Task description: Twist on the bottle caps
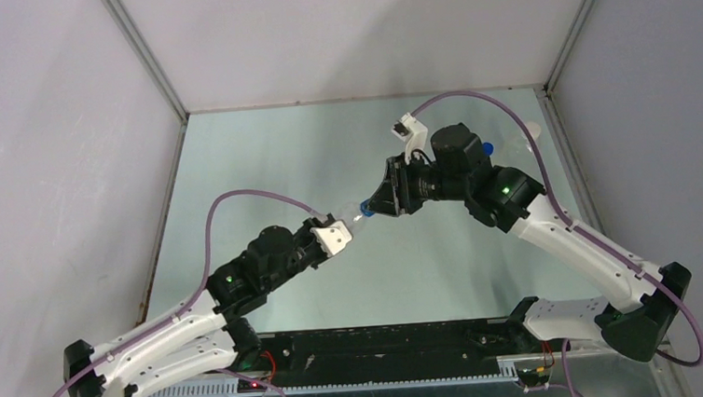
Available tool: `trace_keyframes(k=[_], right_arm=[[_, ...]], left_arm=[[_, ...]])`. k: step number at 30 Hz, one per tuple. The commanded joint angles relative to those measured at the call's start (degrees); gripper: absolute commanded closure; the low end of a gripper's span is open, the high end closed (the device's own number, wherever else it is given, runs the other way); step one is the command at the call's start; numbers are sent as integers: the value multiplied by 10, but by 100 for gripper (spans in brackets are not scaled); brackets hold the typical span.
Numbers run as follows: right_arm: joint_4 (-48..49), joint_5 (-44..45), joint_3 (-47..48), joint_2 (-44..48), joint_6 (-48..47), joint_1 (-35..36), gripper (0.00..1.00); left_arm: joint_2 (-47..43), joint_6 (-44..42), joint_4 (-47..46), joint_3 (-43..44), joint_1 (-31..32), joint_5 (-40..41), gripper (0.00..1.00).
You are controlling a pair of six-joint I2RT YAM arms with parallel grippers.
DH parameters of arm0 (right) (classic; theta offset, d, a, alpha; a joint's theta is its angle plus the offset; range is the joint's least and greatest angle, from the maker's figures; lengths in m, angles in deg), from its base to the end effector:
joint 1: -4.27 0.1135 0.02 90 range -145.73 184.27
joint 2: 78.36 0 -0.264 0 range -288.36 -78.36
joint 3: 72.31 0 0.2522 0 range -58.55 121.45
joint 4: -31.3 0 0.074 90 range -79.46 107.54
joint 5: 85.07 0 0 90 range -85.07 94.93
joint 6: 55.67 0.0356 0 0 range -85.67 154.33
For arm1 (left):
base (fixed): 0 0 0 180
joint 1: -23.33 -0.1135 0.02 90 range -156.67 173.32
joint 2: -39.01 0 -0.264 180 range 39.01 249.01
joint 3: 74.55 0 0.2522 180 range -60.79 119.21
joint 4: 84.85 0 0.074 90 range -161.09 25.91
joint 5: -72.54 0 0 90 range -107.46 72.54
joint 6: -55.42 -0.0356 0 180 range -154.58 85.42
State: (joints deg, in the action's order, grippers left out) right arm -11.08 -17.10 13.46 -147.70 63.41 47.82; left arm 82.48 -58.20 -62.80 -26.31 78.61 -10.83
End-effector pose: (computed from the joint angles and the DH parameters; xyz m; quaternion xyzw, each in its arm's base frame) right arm 0.1828 0.1922 0.3850 -0.2053 0.8128 0.4388 0.3235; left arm 0.1083 -0.1490 0.2836 0.4844 0.6426 -0.1167 0.5821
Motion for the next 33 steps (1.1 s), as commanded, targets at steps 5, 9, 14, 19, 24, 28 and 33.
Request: trace_keyframes(k=[5,9,14,19,24,28,33], right_arm=[[3,-21,26,55,-209,2,51],[-57,-85,27,89,-411,2,42],[-139,-172,26,113,-631,3,40],[-166,-198,17,120,-711,2,41],[-164,-206,17,108,-725,4,44],[-153,-198,16,99,-727,5,45],[-141,-204,17,93,-725,5,46]], left_arm=[[-4,13,-4,26,-1,-31,72],[12,19,32,42,-8,-93,73],[24,18,58,63,-13,-164,73],[35,19,64,78,-14,-215,73],[41,23,60,86,-14,-237,74],[44,22,58,88,-14,-240,74],[45,20,55,88,-14,-241,74]])
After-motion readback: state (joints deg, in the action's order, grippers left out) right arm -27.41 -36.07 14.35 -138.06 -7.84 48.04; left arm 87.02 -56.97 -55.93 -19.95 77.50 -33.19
